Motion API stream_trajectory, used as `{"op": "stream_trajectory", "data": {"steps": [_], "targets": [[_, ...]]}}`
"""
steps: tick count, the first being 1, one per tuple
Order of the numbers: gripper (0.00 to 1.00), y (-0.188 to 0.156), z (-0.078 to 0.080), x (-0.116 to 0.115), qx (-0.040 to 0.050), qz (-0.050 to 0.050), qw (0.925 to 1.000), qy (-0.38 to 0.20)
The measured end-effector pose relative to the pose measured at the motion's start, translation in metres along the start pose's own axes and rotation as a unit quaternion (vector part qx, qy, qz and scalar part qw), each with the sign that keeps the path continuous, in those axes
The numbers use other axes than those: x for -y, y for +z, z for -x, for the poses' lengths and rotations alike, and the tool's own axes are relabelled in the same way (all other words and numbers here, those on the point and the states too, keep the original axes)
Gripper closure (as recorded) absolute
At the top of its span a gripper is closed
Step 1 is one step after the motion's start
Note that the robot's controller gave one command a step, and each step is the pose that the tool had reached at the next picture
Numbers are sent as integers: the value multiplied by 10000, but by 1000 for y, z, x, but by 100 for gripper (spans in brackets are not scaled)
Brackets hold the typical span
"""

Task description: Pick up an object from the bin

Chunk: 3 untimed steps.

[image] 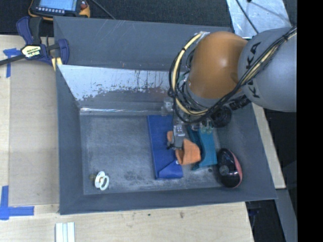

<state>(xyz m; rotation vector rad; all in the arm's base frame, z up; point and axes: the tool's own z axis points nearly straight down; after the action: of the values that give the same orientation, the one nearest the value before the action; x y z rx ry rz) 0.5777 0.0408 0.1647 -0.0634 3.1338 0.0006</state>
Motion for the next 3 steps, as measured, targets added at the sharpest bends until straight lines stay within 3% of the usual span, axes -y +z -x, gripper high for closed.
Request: {"op": "stream_trajectory", "data": {"steps": [1, 2, 3], "targets": [[0, 15, -10, 9, -37, -1, 9993, 379], [0, 38, -23, 35, -14, -2, 9920, 1264], [100, 50, -67, 64, -26, -9, 9887, 1497]]}}
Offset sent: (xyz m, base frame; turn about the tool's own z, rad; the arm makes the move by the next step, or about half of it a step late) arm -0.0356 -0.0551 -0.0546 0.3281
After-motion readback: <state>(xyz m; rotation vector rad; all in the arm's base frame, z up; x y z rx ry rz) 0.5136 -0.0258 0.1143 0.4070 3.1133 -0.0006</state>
